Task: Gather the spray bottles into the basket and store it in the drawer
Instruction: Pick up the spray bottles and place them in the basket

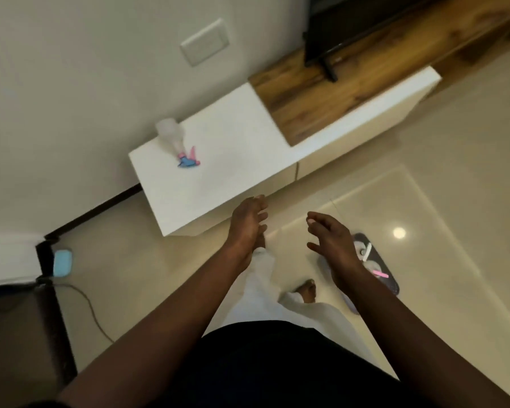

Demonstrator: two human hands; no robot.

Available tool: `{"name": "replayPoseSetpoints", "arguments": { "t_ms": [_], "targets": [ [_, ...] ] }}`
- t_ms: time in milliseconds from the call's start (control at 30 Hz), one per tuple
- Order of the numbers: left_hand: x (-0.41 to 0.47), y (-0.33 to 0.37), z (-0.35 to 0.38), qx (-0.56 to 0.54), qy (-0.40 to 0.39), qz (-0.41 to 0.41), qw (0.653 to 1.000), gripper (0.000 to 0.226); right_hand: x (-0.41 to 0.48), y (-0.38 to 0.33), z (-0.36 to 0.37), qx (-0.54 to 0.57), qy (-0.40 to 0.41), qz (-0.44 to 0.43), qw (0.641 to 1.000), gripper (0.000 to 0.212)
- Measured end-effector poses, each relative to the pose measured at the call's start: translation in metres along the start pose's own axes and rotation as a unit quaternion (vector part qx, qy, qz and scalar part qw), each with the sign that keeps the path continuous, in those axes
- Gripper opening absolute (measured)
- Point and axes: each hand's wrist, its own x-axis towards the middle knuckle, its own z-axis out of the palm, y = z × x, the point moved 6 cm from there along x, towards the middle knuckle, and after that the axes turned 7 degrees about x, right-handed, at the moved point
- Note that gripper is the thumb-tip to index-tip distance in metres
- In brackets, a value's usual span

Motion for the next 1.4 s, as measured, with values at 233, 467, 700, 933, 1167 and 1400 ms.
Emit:
{"name": "replayPoseSetpoints", "arguments": {
  "t_ms": [233,467,700,933,1167,1400],
  "targets": [
    [0.027,-0.003,-0.103,-0.122,0.094,-0.041,0.987,0.034,0.029,-0.034,0.102,-0.094,-0.093,-0.007,0.991,0.03],
    [0.075,0.014,-0.192,-0.181,0.133,-0.056,0.973,0.033,0.081,-0.075,0.205,-0.154,-0.134,-0.012,0.979,0.033],
    [0.131,0.037,-0.257,-0.229,0.174,-0.067,0.955,0.03,0.134,-0.115,0.29,-0.221,-0.166,-0.023,0.961,0.036],
    [0.187,0.06,-0.276,-0.24,0.215,-0.071,0.944,0.025,0.192,-0.147,0.363,-0.309,-0.224,-0.022,0.924,0.039],
    [0.269,0.059,-0.282,-0.241,0.263,-0.079,0.931,0.044,0.264,-0.143,0.434,-0.385,-0.268,-0.026,0.883,0.049],
    [0.344,0.05,-0.28,-0.252,0.258,-0.093,0.928,0.045,0.333,-0.115,0.493,-0.435,-0.285,-0.037,0.853,0.065]
  ]
}}
